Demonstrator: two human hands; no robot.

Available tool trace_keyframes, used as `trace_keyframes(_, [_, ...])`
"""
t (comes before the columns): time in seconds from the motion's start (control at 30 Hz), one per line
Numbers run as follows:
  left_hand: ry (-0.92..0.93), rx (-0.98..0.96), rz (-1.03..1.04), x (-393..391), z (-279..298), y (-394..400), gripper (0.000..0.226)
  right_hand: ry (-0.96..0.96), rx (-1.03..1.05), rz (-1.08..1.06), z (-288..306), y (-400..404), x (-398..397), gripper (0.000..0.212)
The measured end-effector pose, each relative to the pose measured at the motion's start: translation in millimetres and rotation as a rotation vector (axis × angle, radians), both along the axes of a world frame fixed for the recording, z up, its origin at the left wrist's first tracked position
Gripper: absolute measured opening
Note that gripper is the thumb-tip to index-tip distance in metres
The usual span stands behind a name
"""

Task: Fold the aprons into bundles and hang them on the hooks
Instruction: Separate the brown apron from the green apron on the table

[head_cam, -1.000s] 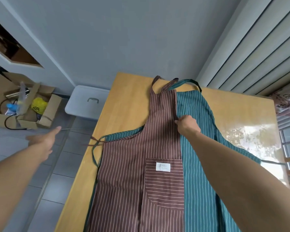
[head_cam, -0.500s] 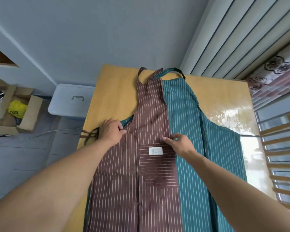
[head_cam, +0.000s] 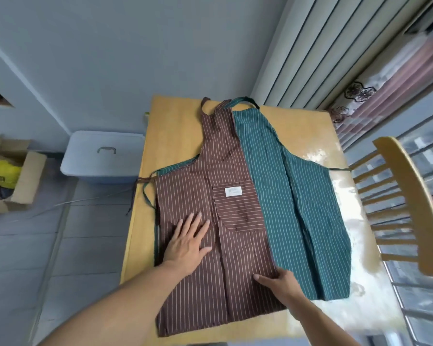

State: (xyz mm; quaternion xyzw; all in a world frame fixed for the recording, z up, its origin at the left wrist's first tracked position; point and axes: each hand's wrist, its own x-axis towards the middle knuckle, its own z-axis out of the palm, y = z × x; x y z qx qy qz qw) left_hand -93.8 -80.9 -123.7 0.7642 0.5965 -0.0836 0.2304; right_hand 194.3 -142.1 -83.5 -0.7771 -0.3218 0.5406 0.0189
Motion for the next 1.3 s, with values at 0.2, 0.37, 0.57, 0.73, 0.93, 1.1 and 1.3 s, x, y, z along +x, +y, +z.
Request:
trace_keyframes(0.2, [-0.013, -0.156, -0.167, -44, 9, -56, 0.123, -0.038, 0.163, -0.272, 31, -45, -10, 0.035])
trace_keyframes(0.37, [-0.133, -0.181, -0.435, -54, 32, -108, 0.123, 0.247, 0.255, -0.514, 72, -38, -28, 0.028])
trace_keyframes(0.57, [-0.166, 0.056, -0.348, -32, 51, -139, 0.03, 0.067, 0.231, -0.446, 106, -25, -49, 0.033])
trace_keyframes(0.73, [-0.214, 0.054, -0.62, -33, 45, -136, 0.027, -0.31, 0.44, -0.343, 104, -38, -59, 0.019])
trace_keyframes(0.93, [-0.348, -0.53, -0.212, -26, 64, -124, 0.015, -0.15, 0.662, -0.153, 99, -57, -115, 0.019])
trace_keyframes(1.1, [-0.716, -0.513, 0.659, -36, 21, -77, 0.047, -0.1, 0.723, 0.519, 79, -75, -161, 0.016])
trace_keyframes(1.3, [-0.802, -0.596, 0.885, -64, 23, -25, 0.03, -0.294, 0.381, 1.011, 51, -78, -196, 0.025])
